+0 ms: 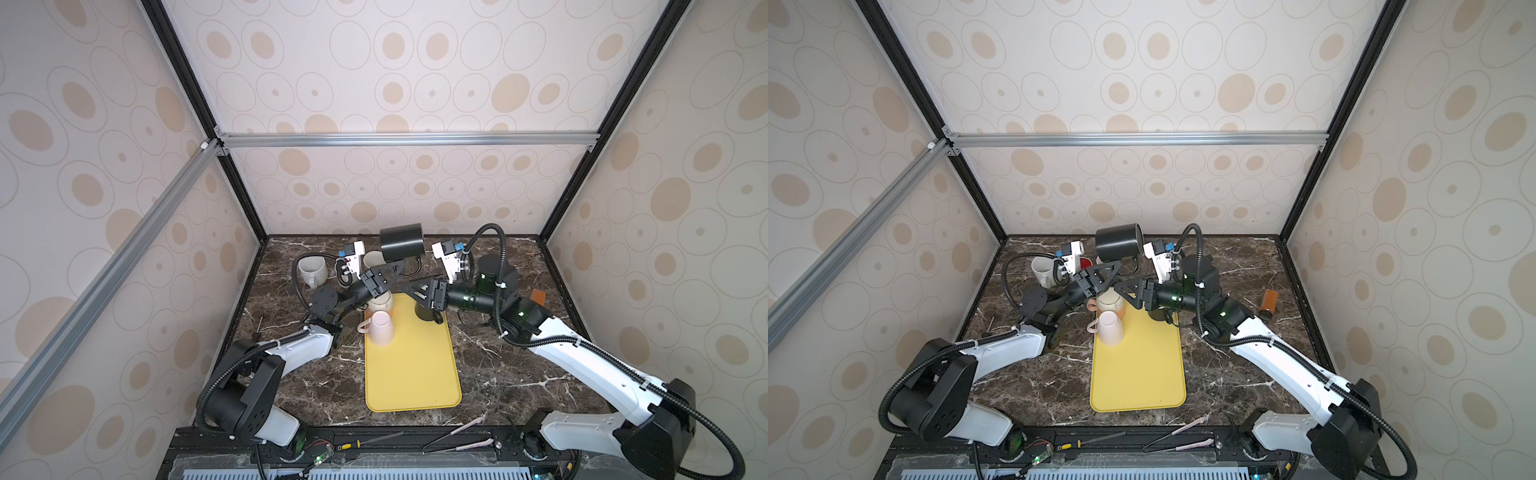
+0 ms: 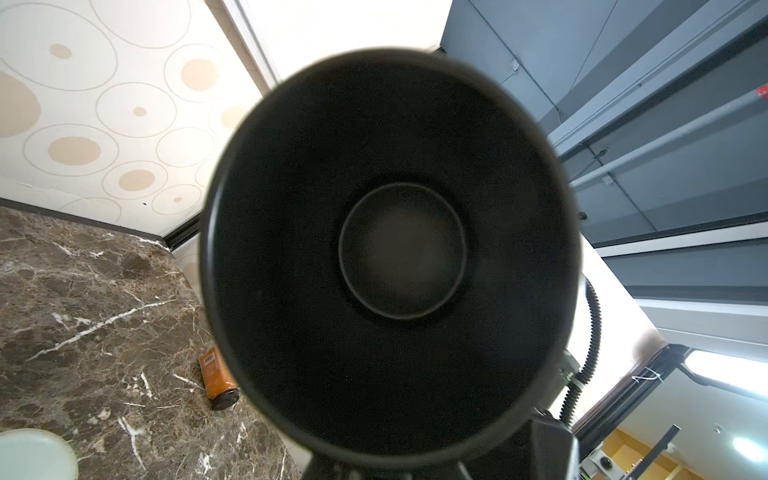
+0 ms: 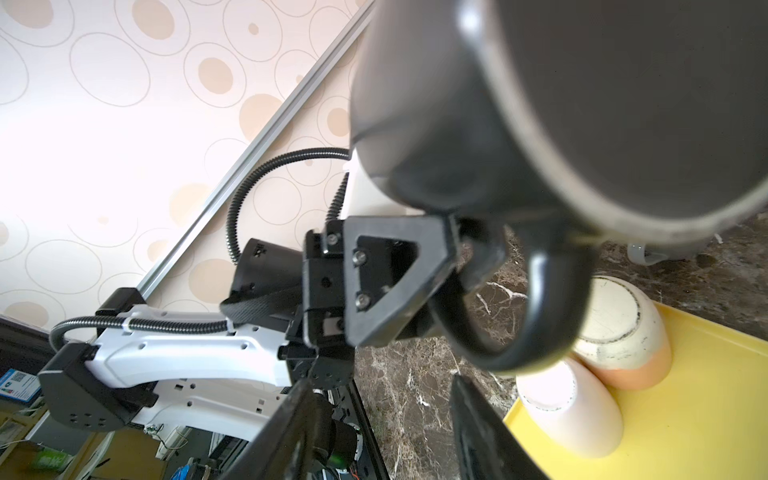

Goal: Turn the mug right side up
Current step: 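Carry the black mug upright with the left gripper while the right withdraws, then lower the black mug upright onto the table beside the grey mug with left gripper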

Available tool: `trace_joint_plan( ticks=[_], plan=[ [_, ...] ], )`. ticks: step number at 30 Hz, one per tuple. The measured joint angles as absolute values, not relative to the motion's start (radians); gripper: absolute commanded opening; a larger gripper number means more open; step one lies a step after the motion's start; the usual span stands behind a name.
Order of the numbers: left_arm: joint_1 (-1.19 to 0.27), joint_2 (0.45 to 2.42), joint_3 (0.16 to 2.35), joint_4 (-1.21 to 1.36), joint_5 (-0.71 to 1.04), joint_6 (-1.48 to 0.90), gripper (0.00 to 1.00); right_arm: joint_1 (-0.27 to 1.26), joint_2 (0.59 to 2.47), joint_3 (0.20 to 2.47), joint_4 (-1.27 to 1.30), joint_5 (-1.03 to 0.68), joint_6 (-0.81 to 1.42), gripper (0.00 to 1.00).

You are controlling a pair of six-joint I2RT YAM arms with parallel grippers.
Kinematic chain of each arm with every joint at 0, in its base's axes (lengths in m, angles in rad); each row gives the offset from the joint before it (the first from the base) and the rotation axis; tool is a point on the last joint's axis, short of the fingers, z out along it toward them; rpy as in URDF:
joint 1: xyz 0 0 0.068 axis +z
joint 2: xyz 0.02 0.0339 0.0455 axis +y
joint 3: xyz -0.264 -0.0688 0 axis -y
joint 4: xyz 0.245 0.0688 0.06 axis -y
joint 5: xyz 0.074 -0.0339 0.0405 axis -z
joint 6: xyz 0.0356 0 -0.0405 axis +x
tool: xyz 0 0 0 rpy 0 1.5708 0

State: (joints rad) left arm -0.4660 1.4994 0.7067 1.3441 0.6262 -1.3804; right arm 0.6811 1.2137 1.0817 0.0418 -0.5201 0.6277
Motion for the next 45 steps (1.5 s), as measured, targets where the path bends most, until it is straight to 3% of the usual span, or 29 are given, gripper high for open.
trace_joint_plan(
  ticks=[3, 9, 16, 22, 31, 45],
  plan=[
    [-0.452, 1.523, 0.759, 1.258, 0.626, -1.354, 0.00, 0.681, 1.152, 1.059, -0.006, -0.490, 0.609, 0.55],
    [-0.447, 1.527, 1.000, 0.807, 0.559, -1.101, 0.00, 0.672, 1.041, 1.060, -0.233, -0.270, 0.589, 0.56],
    [-0.479, 1.568, 1.267, 0.336, 0.333, -0.792, 0.00, 0.665, 1.003, 1.062, -0.381, -0.042, 0.554, 0.56],
    [-0.554, 1.744, 1.506, 0.038, 0.078, -0.591, 0.00, 0.654, 0.994, 1.060, -0.421, 0.056, 0.529, 0.56],
    [-0.631, 1.980, 1.671, -0.218, -0.112, -0.451, 0.00, 0.643, 0.999, 1.021, -0.426, 0.076, 0.524, 0.56],
    [-0.606, 2.055, 1.678, -0.266, -0.176, -0.430, 0.00, 0.614, 1.030, 1.003, -0.419, 0.044, 0.511, 0.56]
  ],
)
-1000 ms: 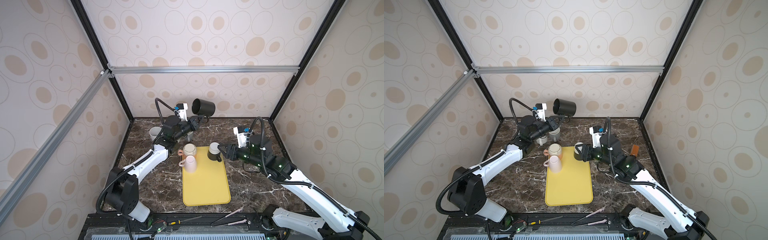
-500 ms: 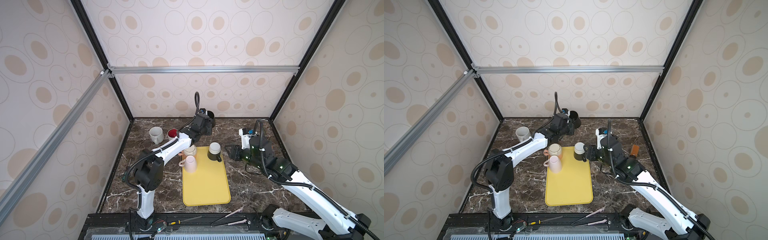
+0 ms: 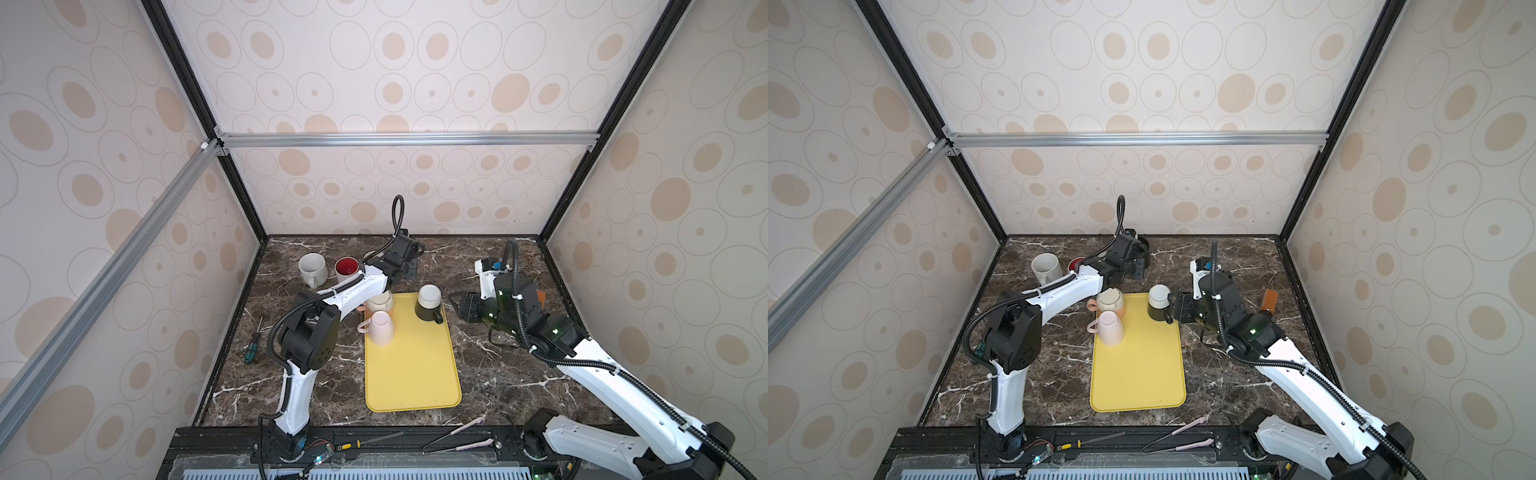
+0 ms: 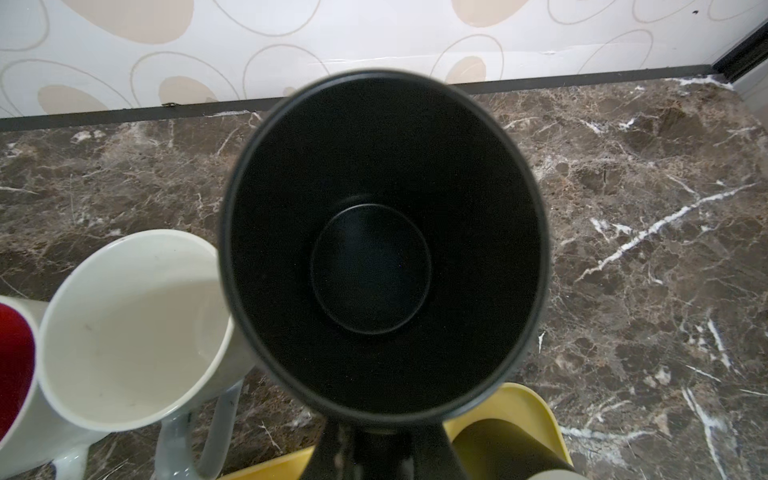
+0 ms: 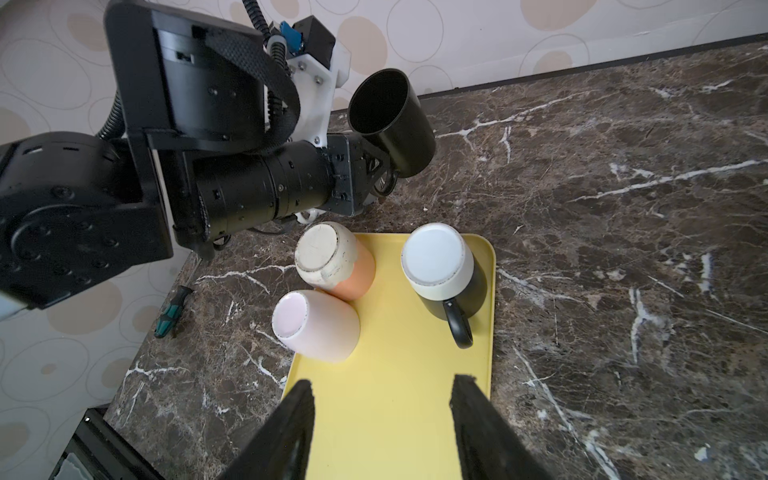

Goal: Turn the mug right side up
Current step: 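Lower the black mug upright onto the table beside the grey mug with left gripper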

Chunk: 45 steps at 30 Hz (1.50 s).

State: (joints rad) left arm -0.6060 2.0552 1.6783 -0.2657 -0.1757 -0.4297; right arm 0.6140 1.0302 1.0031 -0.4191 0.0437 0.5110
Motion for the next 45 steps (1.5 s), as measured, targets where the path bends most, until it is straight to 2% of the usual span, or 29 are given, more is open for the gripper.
trace_joint_plan(
  ticks=[45],
  plan=[
    [-0.559, 2.177, 1.651, -0.205, -0.103, -0.516, 0.00, 0.588, 1.051, 0.944, -0.416, -0.031, 0.510, 0.56]
  ],
)
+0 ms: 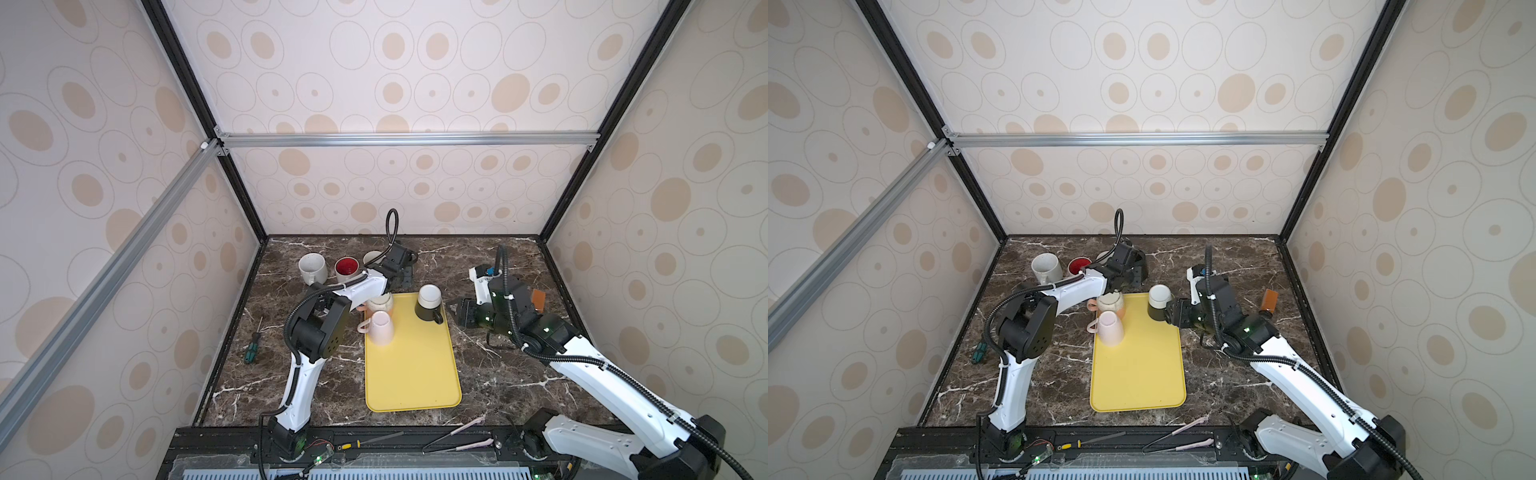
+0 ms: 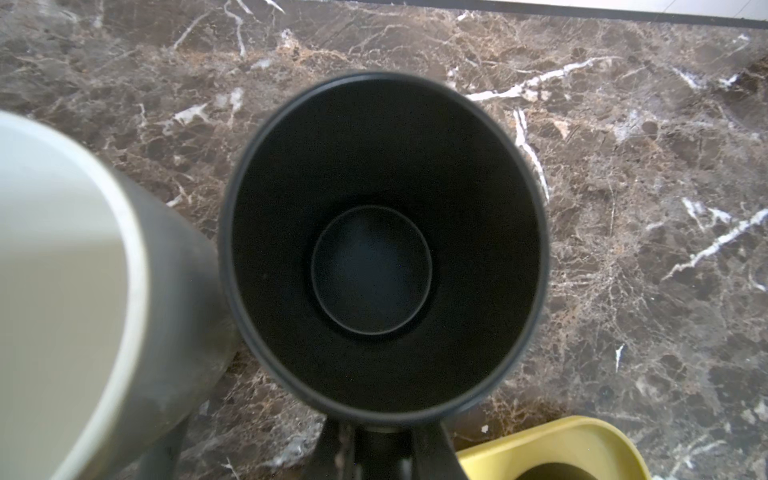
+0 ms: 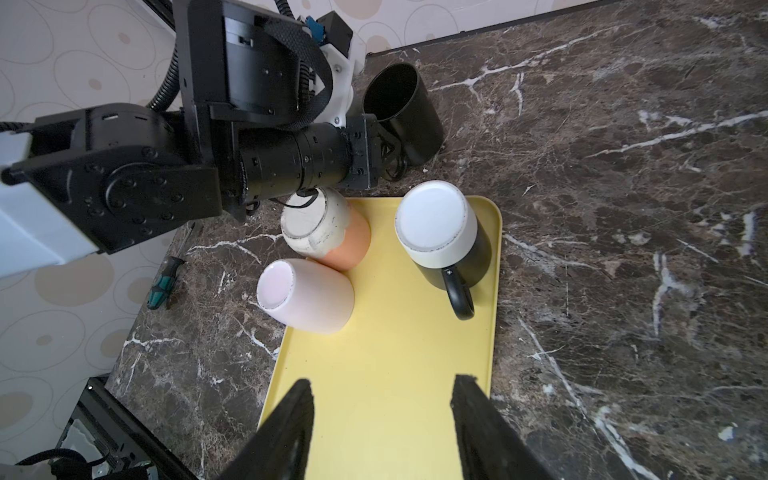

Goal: Turn the mug right side up
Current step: 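Lower the black mug upright onto the table beside the grey mug with left gripper, then open the left gripper and raise it off the black mug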

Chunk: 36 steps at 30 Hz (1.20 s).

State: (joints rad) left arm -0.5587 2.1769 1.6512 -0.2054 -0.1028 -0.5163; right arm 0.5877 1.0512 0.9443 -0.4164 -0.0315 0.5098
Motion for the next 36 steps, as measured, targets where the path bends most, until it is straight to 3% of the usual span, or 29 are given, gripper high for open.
trace_joint_plan(
  ticks=[2, 13, 25, 26, 29, 30, 36],
  plan=[
    [-0.559, 2.177, 1.651, -0.205, -0.103, -0.518, 0.00, 0.588, 1.051, 0.941, -0.415, -0.034, 0.509, 0.57],
    [-0.559, 2.177, 1.652, -0.187, -0.105, -0.519, 0.36, 0.587, 1.058, 0.937, -0.411, -0.053, 0.509, 0.57],
    [-0.559, 2.177, 1.652, -0.171, -0.115, -0.513, 0.64, 0.582, 1.079, 0.937, -0.408, -0.067, 0.504, 0.57],
    [-0.559, 2.177, 1.652, -0.174, -0.117, -0.507, 0.67, 0.582, 1.080, 0.937, -0.408, -0.069, 0.501, 0.57],
    [-0.559, 2.169, 1.652, -0.189, -0.128, -0.492, 0.95, 0.582, 1.081, 0.939, -0.413, -0.072, 0.488, 0.57],
    [-0.559, 2.160, 1.649, -0.193, -0.133, -0.488, 1.00, 0.582, 1.082, 0.942, -0.419, -0.072, 0.485, 0.57],
    [-0.561, 2.063, 1.637, -0.209, -0.179, -0.458, 1.00, 0.581, 1.099, 0.973, -0.435, -0.080, 0.461, 0.57]
  ],
)
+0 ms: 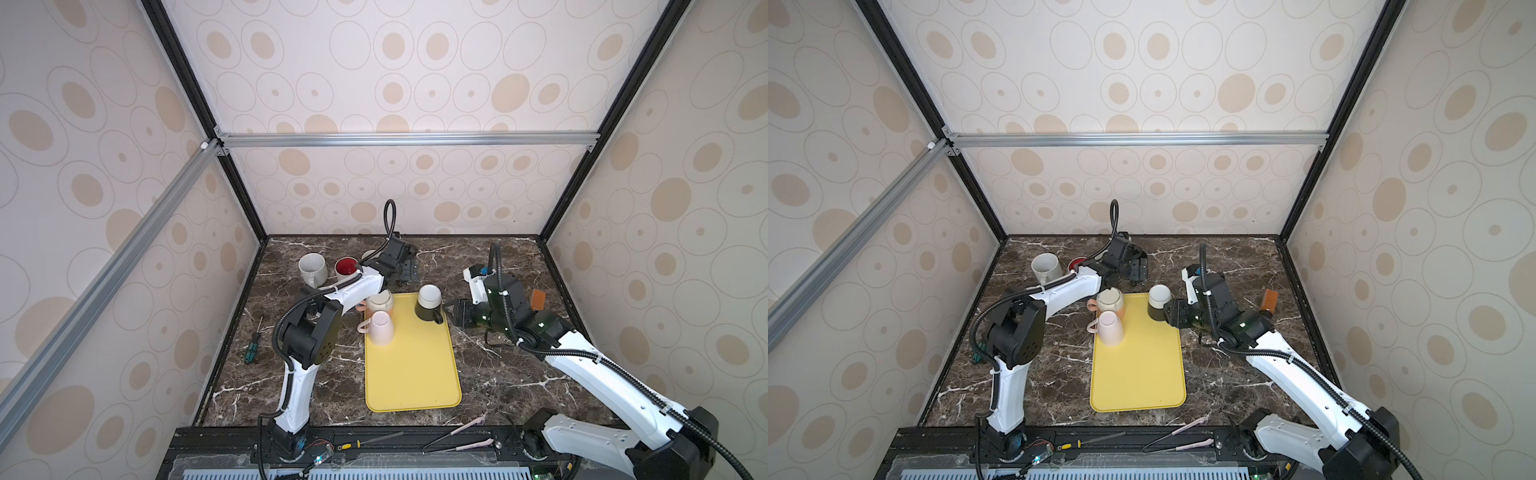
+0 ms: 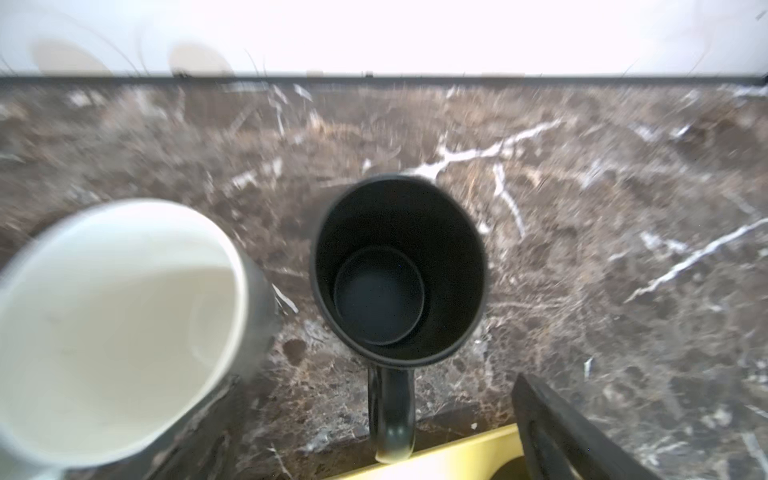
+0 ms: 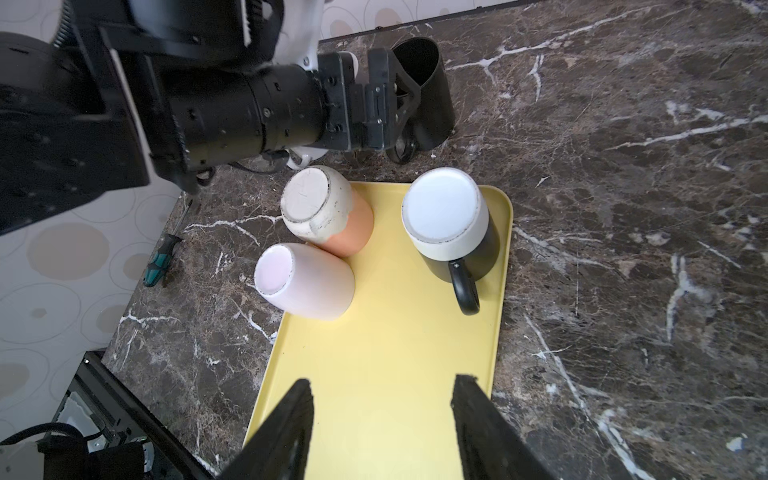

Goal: Turn the mug right side up
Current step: 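Open the left gripper and raise it off the black mug, then move the left gripper over the upside-down pink mug while right approaches tray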

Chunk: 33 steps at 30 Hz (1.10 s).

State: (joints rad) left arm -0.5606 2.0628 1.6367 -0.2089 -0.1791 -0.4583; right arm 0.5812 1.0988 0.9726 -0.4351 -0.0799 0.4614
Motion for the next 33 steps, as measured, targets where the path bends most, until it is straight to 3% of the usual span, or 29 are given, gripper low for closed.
trace_joint_plan(
  ticks=[13, 21, 33],
  plan=[
    [-0.591, 1.879, 1.608, -0.171, -0.209, -0.410, 1.00, 0.581, 1.146, 1.010, -0.447, -0.102, 0.420, 0.56],
    [-0.673, 1.588, 1.293, 0.065, -0.244, -0.396, 1.00, 0.581, 1.144, 0.998, -0.421, -0.101, 0.390, 0.56],
    [-0.667, 1.338, 1.013, 0.057, -0.270, -0.402, 1.00, 0.581, 1.149, 0.992, -0.470, -0.064, 0.336, 0.56]
  ],
)
